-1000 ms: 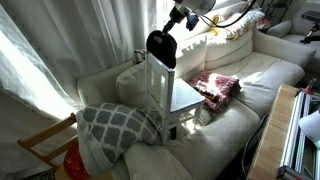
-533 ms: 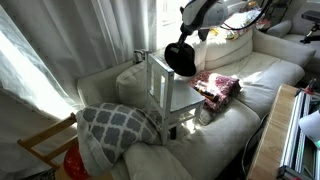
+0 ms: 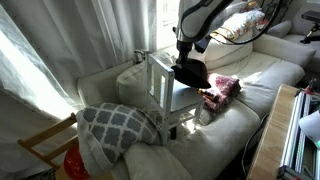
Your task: Put the hat onto the chair then turn it over
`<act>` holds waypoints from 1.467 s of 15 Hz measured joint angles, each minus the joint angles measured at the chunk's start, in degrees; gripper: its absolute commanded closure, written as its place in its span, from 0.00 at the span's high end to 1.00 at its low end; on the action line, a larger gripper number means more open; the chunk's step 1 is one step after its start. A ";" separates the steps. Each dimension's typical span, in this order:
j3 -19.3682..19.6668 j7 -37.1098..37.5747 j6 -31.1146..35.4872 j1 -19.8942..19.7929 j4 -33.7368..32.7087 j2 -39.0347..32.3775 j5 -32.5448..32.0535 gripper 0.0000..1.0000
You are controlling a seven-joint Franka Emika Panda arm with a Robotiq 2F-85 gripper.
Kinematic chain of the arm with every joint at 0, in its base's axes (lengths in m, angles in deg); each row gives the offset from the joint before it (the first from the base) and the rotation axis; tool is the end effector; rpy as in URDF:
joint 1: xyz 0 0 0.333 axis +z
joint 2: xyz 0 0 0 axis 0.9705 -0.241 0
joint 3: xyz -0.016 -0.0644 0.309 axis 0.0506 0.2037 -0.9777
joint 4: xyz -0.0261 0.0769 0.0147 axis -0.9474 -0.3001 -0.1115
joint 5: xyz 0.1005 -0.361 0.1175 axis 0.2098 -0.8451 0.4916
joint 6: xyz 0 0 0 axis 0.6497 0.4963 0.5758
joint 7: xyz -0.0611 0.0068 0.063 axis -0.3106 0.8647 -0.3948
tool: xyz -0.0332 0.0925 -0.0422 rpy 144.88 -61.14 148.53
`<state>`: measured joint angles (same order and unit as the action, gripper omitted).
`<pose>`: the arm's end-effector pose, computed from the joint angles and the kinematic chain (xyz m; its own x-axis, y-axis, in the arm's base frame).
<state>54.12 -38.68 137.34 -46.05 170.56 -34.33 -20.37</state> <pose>0.5834 0.0829 0.2523 0.9562 0.2803 0.0839 0.2799 -0.9599 0.0172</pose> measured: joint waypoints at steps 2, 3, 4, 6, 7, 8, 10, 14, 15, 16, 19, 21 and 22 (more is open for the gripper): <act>-8.32 2.49 -4.94 -6.17 -0.38 2.50 0.50 0.01; -12.40 3.17 -6.04 -9.40 -0.50 3.31 1.93 0.01; -15.88 3.46 -6.20 -12.31 -0.54 3.70 4.00 0.01; -20.99 3.87 -5.84 -16.91 -0.56 3.76 8.64 0.01; -22.78 4.21 -5.04 -18.67 -0.56 3.62 10.75 0.01; -24.19 4.79 -3.56 -20.08 -0.53 3.39 12.62 0.01; -26.53 5.38 2.00 -22.29 -0.41 2.44 16.17 0.01; -31.49 5.28 17.52 -26.20 -0.41 -0.81 23.35 0.01; -32.46 5.13 20.31 -26.79 -0.51 -1.61 25.30 0.10; -33.10 4.93 21.98 -27.10 -0.61 -2.29 26.97 0.29; -34.42 4.85 23.19 -27.86 -0.68 -3.51 29.71 0.51; -35.19 4.66 23.23 -28.61 -0.77 -3.89 31.25 0.64; -35.75 4.36 23.24 -29.17 -0.97 -4.05 32.25 0.73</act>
<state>18.36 -34.32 160.58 -75.22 169.59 -38.38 11.87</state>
